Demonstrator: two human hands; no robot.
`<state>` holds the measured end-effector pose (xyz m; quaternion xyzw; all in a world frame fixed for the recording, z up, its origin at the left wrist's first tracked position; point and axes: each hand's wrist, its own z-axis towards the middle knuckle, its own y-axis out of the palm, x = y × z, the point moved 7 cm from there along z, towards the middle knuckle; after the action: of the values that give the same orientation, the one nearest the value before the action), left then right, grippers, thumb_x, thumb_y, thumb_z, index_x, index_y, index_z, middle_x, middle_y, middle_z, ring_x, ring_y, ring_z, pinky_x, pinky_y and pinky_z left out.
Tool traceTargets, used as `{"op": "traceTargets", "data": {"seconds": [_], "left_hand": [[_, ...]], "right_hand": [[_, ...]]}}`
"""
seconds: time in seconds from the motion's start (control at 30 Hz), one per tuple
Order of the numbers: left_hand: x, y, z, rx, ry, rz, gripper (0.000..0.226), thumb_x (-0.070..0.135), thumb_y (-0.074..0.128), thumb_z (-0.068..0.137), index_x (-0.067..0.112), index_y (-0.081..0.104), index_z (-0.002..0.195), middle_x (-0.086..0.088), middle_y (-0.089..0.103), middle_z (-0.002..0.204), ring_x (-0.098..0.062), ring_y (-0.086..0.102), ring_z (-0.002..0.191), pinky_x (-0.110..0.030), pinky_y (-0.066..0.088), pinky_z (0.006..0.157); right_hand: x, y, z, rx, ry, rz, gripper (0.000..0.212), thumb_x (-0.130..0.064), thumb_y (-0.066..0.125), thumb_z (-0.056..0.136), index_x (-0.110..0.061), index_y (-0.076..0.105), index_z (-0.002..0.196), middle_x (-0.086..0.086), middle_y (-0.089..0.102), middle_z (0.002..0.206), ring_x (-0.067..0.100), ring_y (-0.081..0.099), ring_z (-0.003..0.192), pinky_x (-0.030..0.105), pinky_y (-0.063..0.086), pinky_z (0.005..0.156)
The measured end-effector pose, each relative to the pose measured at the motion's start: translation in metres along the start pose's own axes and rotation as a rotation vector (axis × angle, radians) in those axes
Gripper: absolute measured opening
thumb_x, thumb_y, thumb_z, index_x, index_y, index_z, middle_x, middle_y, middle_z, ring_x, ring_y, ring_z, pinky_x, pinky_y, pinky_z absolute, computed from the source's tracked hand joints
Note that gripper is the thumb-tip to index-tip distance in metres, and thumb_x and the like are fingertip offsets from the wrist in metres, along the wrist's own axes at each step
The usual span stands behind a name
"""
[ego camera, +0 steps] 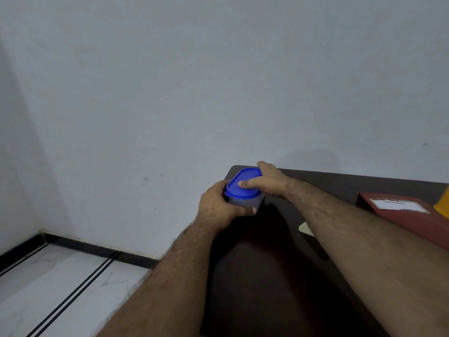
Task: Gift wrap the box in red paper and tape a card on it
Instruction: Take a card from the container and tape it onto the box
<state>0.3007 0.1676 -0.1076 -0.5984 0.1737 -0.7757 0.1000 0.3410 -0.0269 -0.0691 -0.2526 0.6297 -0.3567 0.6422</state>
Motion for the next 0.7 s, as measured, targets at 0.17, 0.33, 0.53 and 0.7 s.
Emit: {"op": "traceTargets", "data": {"seconds": [0.17,0.33,0.53,0.7], "left_hand": [[0.002,0.0,-0.002,-0.013,0.031,0.008,0.097,0.039,0.105,0.051,0.034,0.063,0.138,0.015,0.072,0.123,-0.005,0.07,0.106,-0.029,0.061,0.095],[0.023,0.007,-0.01,-0.018,0.256,0.245,0.09,0.051,0.088,0.079,0.033,0.049,0.159,0.015,0.041,0.166,-0.002,0.039,0.15,-0.023,0.035,0.12],[0.042,0.01,-0.021,0.061,0.318,0.542,0.076,0.071,0.058,0.096,0.022,0.056,0.154,0.005,0.05,0.163,-0.012,0.039,0.153,-0.03,0.03,0.125],[0.055,0.011,-0.021,0.121,0.289,0.601,0.059,0.061,0.057,0.101,0.013,0.074,0.131,-0.002,0.07,0.136,-0.018,0.06,0.129,-0.03,0.044,0.107]], "right_hand": [[0.01,-0.005,0.009,-0.066,0.014,0.009,0.092,-0.077,0.079,0.049,-0.023,0.065,0.123,0.001,0.068,0.128,0.02,0.067,0.111,0.047,0.058,0.101],[0.013,-0.001,0.008,-0.084,-0.028,0.047,0.083,-0.076,0.078,0.057,-0.025,0.062,0.121,-0.002,0.068,0.12,0.018,0.068,0.106,0.045,0.058,0.098],[0.012,-0.01,0.007,-0.026,-0.087,-0.16,0.07,-0.059,0.055,0.1,-0.017,0.042,0.155,0.003,0.053,0.15,0.024,0.056,0.13,0.044,0.045,0.112],[0.008,-0.02,0.019,0.032,-0.124,-0.275,0.041,-0.046,0.049,0.107,-0.02,0.053,0.138,0.006,0.063,0.134,0.024,0.06,0.116,0.042,0.049,0.101]]}}
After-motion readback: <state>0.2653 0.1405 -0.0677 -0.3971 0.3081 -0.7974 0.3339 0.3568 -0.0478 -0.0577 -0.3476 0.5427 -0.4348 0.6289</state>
